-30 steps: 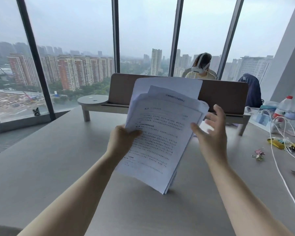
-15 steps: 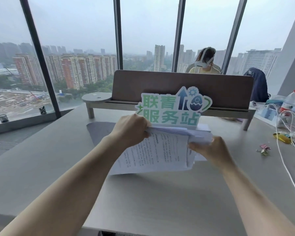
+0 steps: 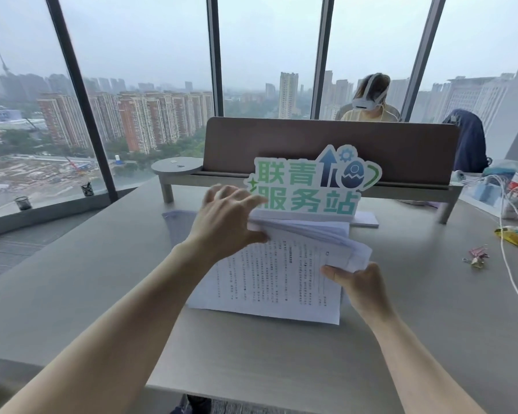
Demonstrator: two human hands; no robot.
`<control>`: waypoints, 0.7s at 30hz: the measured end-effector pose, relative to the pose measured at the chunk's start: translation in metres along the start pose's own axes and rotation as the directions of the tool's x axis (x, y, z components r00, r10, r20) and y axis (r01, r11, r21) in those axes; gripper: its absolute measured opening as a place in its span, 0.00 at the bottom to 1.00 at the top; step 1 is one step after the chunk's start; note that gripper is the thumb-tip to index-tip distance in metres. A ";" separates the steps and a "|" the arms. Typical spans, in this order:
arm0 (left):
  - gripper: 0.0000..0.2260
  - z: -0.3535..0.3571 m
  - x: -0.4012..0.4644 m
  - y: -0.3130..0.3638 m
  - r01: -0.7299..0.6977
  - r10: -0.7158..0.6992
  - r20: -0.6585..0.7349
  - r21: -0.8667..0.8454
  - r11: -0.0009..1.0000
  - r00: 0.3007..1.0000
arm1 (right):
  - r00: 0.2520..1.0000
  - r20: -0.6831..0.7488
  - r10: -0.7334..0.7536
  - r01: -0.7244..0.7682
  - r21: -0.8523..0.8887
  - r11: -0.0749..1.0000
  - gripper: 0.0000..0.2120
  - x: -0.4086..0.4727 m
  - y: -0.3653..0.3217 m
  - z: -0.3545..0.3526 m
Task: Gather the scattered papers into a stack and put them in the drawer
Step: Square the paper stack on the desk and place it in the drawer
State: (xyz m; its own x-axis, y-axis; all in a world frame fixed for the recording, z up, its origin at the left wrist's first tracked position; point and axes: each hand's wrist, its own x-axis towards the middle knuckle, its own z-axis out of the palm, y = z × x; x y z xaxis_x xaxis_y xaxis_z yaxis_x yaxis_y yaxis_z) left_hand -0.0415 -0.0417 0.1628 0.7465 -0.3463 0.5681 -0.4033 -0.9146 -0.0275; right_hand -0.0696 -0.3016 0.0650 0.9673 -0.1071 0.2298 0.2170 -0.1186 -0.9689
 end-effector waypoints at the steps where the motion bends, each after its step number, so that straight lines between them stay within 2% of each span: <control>1: 0.38 0.002 -0.006 -0.014 0.098 -0.099 -0.063 -0.021 0.995 0.993 | 1.000 -0.006 0.003 -0.003 0.011 1.000 0.12 -0.001 0.001 -0.001; 3: 0.49 0.006 -0.019 -0.038 0.317 -0.339 -0.131 -0.165 0.934 0.932 | 1.000 -0.021 0.015 -0.014 0.030 0.999 0.10 -0.002 0.002 -0.003; 4: 0.53 0.011 -0.026 -0.049 0.424 -0.466 -0.103 -0.283 0.860 0.878 | 0.999 -0.028 0.024 -0.023 0.038 0.999 0.10 -0.003 0.004 -0.004; 5: 0.56 0.017 -0.033 -0.059 0.511 -0.575 -0.018 -0.435 0.741 0.818 | 0.999 -0.034 0.035 -0.033 0.049 0.998 0.10 -0.004 0.004 -0.005; 6: 0.58 0.023 -0.042 -0.067 0.550 -0.627 0.108 -0.609 0.571 0.771 | 0.998 -0.037 0.044 -0.042 0.060 0.997 0.10 -0.004 0.004 -0.005; 7: 0.58 0.031 -0.051 -0.074 0.538 -0.622 0.233 -0.762 0.361 0.747 | 0.998 -0.040 0.054 -0.051 0.069 0.996 0.10 -0.006 0.003 -0.005; 8: 0.56 0.038 -0.060 -0.078 0.512 -0.586 0.332 -0.843 0.166 0.739 | 0.997 -0.043 0.062 -0.058 0.074 0.996 0.10 -0.007 0.003 -0.005; 9: 0.50 0.045 -0.068 -0.080 0.507 -0.553 0.404 -0.861 0.039 0.729 | 0.997 -0.045 0.068 -0.065 0.074 0.995 0.10 -0.007 0.003 -0.005; 10: 0.46 0.052 -0.074 -0.079 0.507 -0.521 0.442 -0.862 -0.021 0.730 | 0.997 -0.043 0.070 -0.067 0.075 0.995 0.10 -0.008 0.004 -0.006; 12: 0.37 0.060 -0.079 -0.071 0.507 -0.515 0.447 -0.861 -0.028 0.731 | 0.997 -0.021 0.070 -0.069 0.074 0.995 0.09 -0.009 0.005 -0.005; 15: 0.11 0.058 -0.069 -0.052 0.447 -0.600 0.390 -0.893 -0.061 0.698 | 0.999 0.006 0.040 -0.040 0.064 0.997 0.08 -0.010 -0.002 0.004; 16: 0.06 0.055 -0.063 -0.046 0.419 -0.627 0.363 -0.906 -0.065 0.689 | 1.000 -0.005 0.014 -0.014 0.069 0.998 0.08 -0.009 -0.006 0.007; 19: 0.05 0.044 -0.052 -0.031 0.346 -0.695 0.267 -0.938 -0.028 0.667 | 0.993 -0.085 -0.078 0.085 0.080 0.993 0.08 -0.006 -0.018 0.013; 21: 0.05 0.046 -0.056 -0.027 0.342 -0.708 0.234 -0.940 0.010 0.667 | 0.989 -0.124 -0.082 0.087 0.035 0.996 0.08 -0.006 -0.019 0.016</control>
State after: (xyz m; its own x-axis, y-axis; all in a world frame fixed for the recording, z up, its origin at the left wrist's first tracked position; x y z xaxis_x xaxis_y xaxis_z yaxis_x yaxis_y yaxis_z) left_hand -0.0477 -0.0070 0.0937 0.9071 0.3675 0.2054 -0.2465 0.0682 0.9667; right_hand -0.0776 -0.2832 0.0802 0.9227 -0.2184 0.3178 0.3046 -0.0927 -0.9480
